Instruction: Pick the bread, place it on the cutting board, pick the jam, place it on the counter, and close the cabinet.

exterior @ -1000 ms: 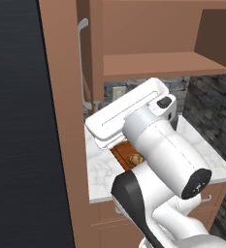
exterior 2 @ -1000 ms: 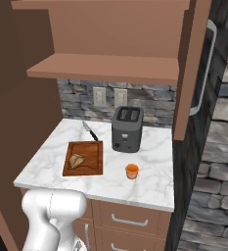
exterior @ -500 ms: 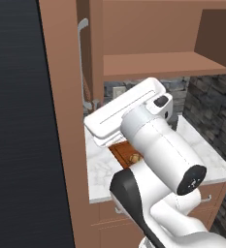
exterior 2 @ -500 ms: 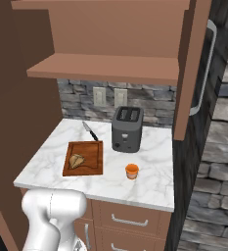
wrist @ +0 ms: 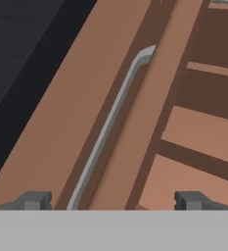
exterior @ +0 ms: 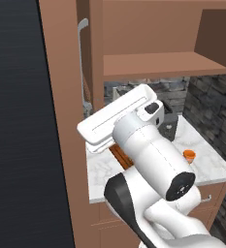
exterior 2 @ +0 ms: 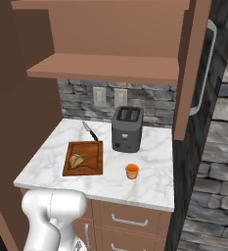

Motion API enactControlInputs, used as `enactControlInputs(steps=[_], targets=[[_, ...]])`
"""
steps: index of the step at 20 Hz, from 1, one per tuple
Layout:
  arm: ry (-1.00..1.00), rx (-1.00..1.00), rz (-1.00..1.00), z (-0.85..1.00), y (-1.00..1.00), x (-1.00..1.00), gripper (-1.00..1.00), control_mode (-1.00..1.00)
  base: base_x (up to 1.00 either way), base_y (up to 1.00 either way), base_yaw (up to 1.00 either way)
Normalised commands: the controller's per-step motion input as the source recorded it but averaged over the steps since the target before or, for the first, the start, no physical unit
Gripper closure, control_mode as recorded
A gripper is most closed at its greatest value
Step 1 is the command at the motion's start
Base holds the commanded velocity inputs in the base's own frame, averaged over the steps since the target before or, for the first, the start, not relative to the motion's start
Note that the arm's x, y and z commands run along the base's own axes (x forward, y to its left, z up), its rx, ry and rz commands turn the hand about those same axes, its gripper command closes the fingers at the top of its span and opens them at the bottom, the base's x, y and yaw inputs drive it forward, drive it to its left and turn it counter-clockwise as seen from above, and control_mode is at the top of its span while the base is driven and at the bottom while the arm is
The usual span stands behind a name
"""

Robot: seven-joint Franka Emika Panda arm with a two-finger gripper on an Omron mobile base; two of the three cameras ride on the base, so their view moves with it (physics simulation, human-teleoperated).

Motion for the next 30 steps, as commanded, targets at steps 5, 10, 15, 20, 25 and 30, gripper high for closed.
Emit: enactControlInputs(steps=[5,10,15,20,25,30], targets=[[0.0,0.0,0.0,-0.09,0.08,0.22,-1.0,-1.0,0.0,0.0,0.0],[0.0,0.0,0.0,-0.05,0.05,0.22,-1.0,-1.0,0.0,0.0,0.0],[0.0,0.0,0.0,-0.05,0.07,0.2,-1.0,-1.0,0.0,0.0,0.0],[0.0,0.0,0.0,-0.07,0.06,0.17,-1.0,-1.0,0.0,0.0,0.0],[0.0,0.0,0.0,-0.07,0.06,0.2,-1.0,-1.0,0.0,0.0,0.0],[0.0,0.0,-0.01,-0.07,0.07,0.31,-1.0,-1.0,0.0,0.0,0.0]])
